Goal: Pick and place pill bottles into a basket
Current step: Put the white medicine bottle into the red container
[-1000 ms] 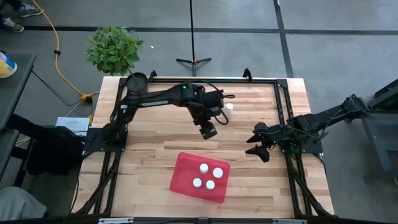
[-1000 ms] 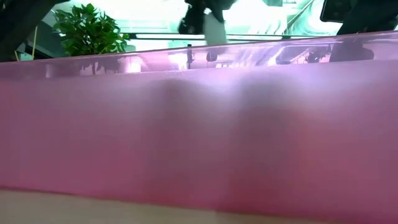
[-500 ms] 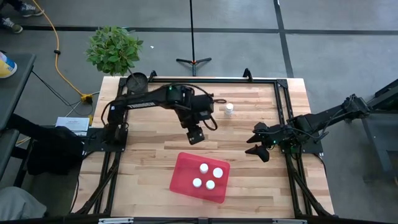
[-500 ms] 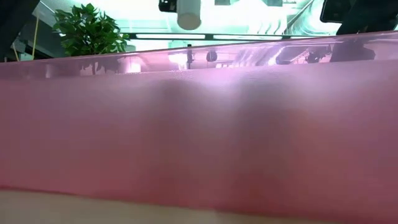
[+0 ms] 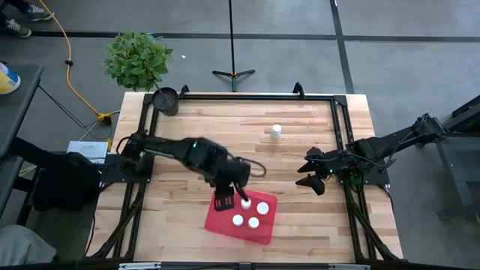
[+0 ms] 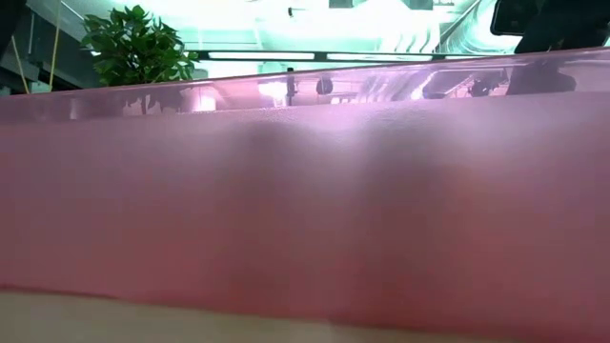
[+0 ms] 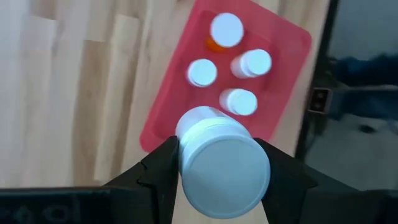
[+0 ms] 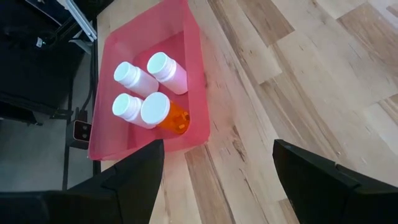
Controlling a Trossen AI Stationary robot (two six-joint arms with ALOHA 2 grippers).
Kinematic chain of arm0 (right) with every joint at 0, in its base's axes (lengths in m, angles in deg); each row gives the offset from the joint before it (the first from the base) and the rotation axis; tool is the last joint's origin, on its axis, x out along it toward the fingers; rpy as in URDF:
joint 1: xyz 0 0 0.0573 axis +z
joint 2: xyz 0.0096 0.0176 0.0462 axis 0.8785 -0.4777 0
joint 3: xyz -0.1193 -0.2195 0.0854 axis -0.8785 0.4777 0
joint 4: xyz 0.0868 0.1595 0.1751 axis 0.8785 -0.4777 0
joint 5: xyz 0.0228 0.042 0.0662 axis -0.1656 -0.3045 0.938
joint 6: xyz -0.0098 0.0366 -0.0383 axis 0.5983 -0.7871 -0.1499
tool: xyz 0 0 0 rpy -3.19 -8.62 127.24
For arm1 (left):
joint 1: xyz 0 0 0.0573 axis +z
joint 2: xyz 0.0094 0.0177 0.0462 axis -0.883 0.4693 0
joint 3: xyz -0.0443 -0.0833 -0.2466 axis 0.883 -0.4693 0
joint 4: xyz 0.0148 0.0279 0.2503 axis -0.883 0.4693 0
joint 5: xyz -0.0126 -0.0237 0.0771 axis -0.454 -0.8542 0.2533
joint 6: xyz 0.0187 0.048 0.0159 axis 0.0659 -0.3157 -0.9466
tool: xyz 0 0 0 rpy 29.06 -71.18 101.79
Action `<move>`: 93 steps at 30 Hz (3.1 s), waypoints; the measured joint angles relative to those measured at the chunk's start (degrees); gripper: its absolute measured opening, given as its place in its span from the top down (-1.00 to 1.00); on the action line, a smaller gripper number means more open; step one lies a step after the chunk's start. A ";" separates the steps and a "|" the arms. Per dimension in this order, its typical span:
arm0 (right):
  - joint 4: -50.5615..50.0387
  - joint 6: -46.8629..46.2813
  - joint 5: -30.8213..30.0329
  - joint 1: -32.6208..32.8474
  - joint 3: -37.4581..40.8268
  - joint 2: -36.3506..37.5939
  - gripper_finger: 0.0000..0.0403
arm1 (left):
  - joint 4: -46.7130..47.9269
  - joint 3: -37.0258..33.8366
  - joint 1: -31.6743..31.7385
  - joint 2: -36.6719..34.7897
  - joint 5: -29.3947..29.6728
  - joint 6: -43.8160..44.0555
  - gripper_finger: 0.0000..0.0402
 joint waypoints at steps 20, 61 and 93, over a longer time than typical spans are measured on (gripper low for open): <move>0.45 0.02 -0.48 0.00 0.00 -0.02 -0.45 | -16.64 -10.89 -8.86 2.60 8.73 8.54 -0.04; 0.90 0.00 -0.90 0.00 0.00 -0.02 -0.45 | -47.36 -17.55 -5.01 12.27 -0.75 3.32 -0.03; 0.83 -0.09 -1.32 0.00 0.00 -0.01 -0.45 | -46.95 -17.62 -5.54 17.29 -9.73 0.74 -0.03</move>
